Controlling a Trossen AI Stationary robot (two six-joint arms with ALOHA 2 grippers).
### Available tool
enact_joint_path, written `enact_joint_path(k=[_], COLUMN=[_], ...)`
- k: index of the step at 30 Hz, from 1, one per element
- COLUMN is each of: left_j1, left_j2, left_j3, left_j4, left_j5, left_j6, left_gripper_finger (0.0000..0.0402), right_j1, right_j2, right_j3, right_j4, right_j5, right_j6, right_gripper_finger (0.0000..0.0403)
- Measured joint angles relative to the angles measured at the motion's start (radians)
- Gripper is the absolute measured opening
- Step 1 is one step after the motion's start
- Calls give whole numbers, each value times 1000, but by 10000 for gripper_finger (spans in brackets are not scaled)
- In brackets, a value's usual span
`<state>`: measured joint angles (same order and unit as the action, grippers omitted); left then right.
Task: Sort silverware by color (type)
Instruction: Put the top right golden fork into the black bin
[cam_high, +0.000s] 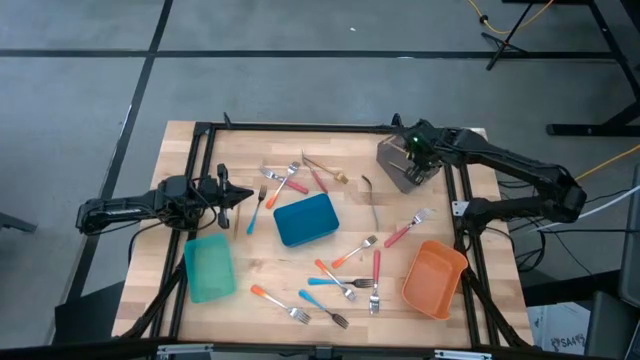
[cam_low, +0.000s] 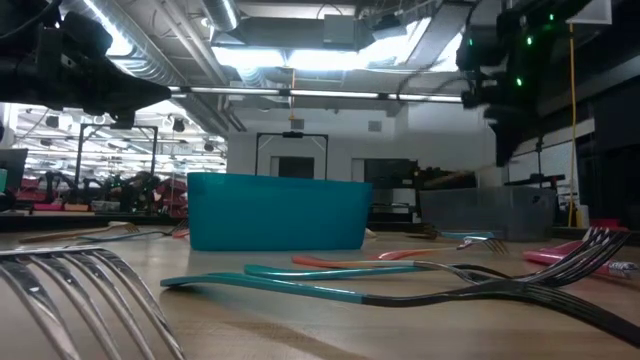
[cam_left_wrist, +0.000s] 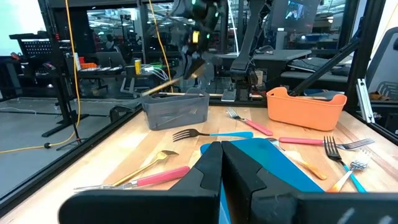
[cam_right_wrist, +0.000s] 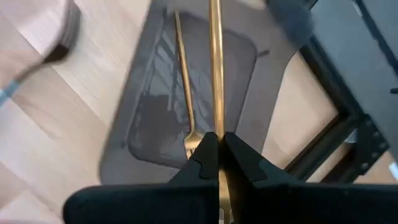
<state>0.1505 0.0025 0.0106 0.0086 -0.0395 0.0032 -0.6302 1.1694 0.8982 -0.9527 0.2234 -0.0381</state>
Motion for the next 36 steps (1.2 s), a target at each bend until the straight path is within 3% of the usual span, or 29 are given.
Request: enact_joint_path(k=[15, 36], left_j1=[0, 0], left_j2=[0, 0], left_j3=[0, 0], left_j4=[0, 0], left_j5=[0, -1], left_j6=[0, 0], left_gripper_finger=[2, 2], right_j1=[-132, -143], right_j2=[0, 0], right_j3=[-227, -319], right_j4=[360, 400], right_j5=[-130, -128], right_j6=[-156, -197], right_gripper_finger=[0, 5])
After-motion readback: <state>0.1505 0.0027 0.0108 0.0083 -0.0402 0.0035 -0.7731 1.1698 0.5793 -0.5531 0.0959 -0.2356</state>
